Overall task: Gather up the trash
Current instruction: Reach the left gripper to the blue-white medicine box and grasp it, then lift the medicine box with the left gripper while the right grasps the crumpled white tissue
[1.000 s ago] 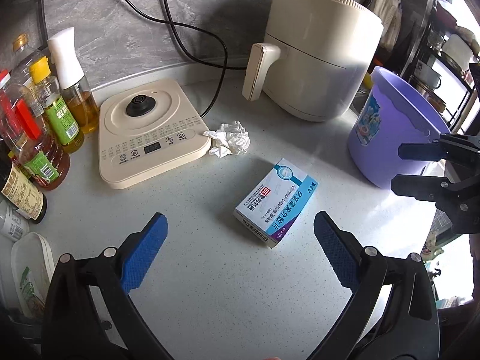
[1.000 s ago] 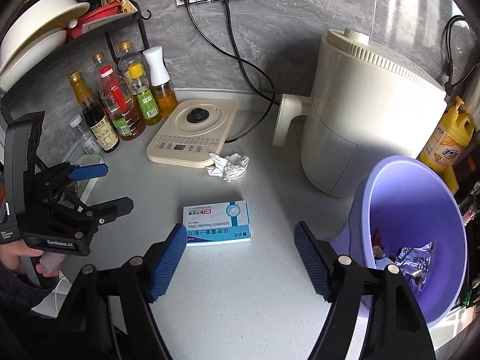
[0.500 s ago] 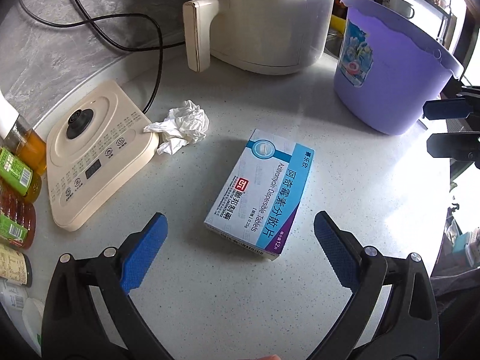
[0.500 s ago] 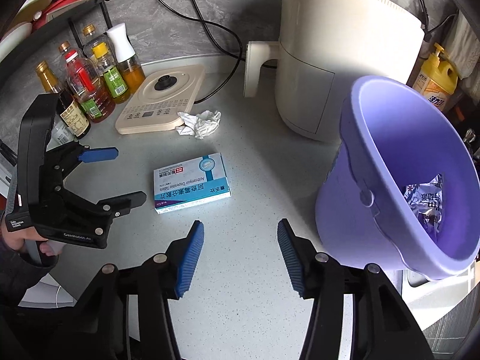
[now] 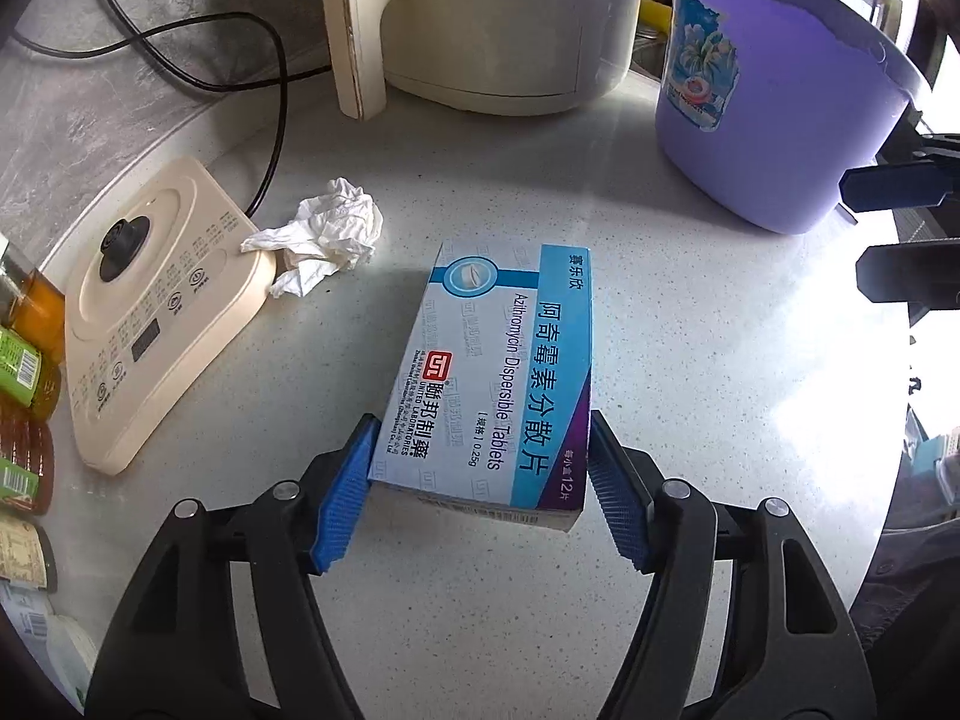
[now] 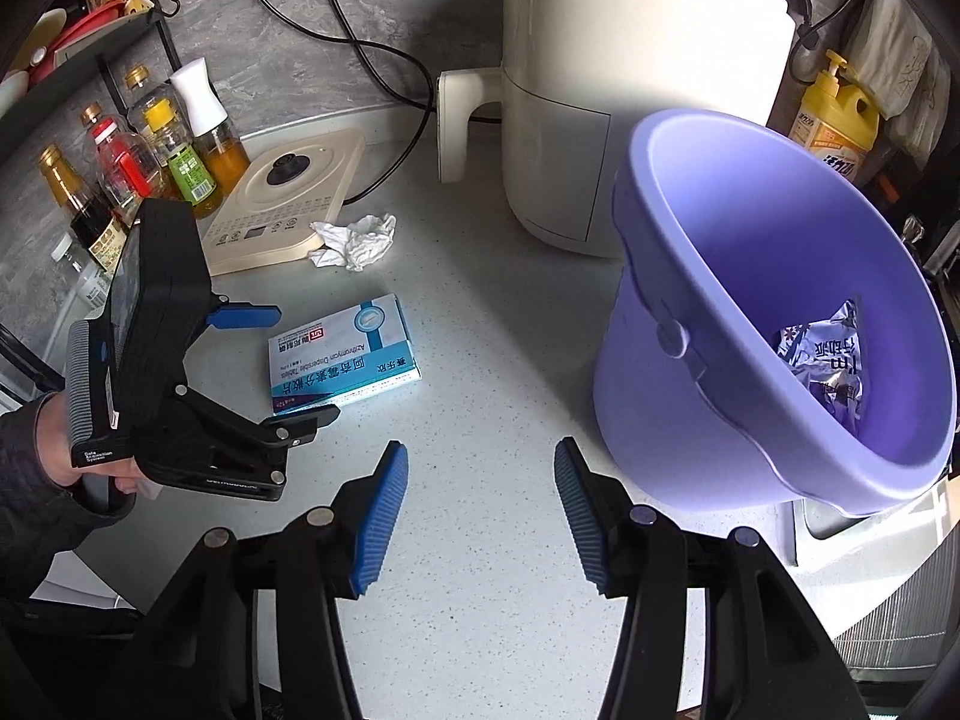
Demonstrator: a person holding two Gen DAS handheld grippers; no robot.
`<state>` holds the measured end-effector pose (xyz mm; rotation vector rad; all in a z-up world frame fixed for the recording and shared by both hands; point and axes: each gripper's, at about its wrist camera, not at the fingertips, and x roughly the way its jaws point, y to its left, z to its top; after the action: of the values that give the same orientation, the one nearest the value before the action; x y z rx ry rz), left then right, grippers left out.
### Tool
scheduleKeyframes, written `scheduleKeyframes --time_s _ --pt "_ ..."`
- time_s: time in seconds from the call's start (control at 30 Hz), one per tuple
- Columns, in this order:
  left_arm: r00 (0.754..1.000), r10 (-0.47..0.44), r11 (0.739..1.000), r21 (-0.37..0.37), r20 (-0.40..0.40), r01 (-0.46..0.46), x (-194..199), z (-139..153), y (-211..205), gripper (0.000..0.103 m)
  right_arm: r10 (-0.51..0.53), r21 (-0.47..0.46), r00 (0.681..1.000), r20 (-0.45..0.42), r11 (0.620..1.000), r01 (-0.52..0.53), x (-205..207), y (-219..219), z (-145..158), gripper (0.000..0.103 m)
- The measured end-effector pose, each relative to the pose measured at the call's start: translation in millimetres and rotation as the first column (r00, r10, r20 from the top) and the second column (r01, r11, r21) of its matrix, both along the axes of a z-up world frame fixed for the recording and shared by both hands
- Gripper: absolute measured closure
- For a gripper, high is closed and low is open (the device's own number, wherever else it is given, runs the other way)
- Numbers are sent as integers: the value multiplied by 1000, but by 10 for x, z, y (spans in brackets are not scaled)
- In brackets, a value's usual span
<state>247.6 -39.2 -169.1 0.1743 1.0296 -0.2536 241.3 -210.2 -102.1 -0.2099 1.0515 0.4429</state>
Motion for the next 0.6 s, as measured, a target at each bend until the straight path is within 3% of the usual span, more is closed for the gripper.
scheduleKeyframes --time_s 0.33,0.6 --pt "964 253 966 -68 88 -248 -278 352 458 37 112 6 993 -24 994 -112 53 347 -104 53" --pt "886 444 895 -113 132 -431 -400 514 815 37 219 15 976 -12 976 -219 299 748 -103 52"
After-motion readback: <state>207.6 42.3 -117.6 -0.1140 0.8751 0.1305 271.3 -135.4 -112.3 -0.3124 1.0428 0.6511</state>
